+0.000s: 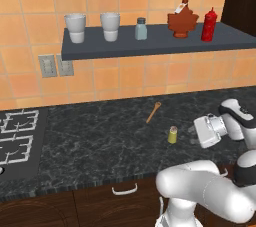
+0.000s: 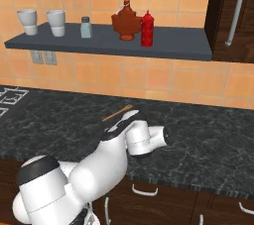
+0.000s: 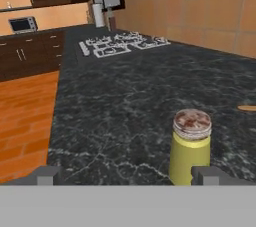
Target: Put the shaker and condiment bottle from the counter next to their counterparts in the cabinet.
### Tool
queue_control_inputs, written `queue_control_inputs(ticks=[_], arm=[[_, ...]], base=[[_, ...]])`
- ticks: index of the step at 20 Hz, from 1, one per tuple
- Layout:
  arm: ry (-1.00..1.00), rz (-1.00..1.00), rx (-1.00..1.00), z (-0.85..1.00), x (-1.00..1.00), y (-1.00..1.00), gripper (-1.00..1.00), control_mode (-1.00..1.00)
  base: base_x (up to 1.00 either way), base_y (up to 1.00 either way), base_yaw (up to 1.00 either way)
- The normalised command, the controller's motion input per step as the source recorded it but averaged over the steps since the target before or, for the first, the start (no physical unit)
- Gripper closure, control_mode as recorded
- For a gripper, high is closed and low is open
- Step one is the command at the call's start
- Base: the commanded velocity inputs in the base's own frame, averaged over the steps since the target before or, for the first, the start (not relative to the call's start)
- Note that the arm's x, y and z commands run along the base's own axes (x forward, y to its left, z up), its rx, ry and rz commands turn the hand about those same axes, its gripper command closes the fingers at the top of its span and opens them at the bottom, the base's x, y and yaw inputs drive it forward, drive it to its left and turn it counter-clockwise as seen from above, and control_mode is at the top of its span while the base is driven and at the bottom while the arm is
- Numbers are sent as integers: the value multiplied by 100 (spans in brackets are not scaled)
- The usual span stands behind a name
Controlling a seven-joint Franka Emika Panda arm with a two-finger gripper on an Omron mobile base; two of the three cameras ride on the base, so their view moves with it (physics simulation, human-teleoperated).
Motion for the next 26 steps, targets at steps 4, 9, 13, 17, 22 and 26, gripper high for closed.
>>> queue_control_inputs(ticks=[4,9,13,17,22,26], arm=[[3,0,0,-22,30,1,-100,-100],[3,0,0,-20,19,2,-100,-100],[3,0,0,-17,17,0,-100,-100],[1,0,1,-11,20,1,-100,-100],[0,0,0,-4,5,13,-100,-100],[0,0,0,-5,0,12,-100,-100]], base=[[0,0,0],[0,0,0],[0,0,0],[0,0,0],[0,0,0],[0,0,0]])
